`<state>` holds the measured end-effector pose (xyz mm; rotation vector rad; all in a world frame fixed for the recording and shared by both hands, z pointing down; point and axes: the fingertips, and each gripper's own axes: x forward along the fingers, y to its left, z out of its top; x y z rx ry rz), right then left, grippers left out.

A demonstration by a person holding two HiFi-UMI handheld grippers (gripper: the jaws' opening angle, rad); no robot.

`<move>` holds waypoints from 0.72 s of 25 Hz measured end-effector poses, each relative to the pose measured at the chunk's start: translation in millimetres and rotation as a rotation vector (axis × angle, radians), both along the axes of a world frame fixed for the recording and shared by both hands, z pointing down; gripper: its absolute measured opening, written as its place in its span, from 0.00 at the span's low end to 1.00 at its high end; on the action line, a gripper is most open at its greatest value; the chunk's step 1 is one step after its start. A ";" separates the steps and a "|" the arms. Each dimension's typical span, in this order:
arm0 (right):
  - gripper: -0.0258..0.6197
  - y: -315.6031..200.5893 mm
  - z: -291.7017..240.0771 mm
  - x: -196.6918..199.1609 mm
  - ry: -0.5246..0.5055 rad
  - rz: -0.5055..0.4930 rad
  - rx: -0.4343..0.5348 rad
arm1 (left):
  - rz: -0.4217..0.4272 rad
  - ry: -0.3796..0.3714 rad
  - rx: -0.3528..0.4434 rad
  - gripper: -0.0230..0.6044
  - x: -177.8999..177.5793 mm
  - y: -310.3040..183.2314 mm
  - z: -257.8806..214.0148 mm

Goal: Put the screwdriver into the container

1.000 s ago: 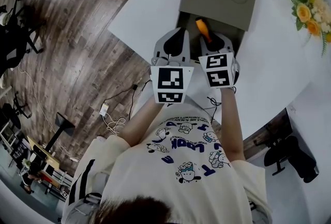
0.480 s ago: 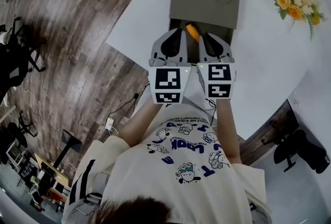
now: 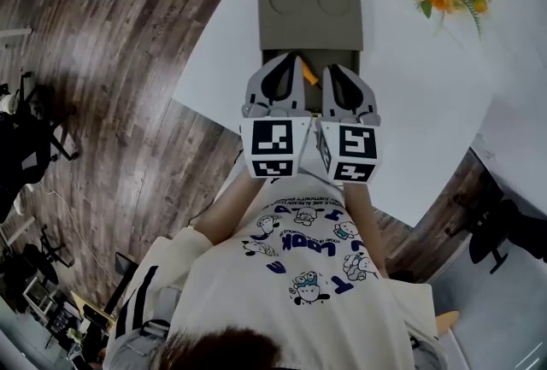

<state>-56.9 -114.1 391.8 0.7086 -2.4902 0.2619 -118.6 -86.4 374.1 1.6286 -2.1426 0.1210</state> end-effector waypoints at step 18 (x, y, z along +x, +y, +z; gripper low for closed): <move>0.10 -8.3 -41.6 24.4 -0.122 0.168 0.062 | 0.065 -0.057 0.067 0.07 13.7 -4.1 -35.9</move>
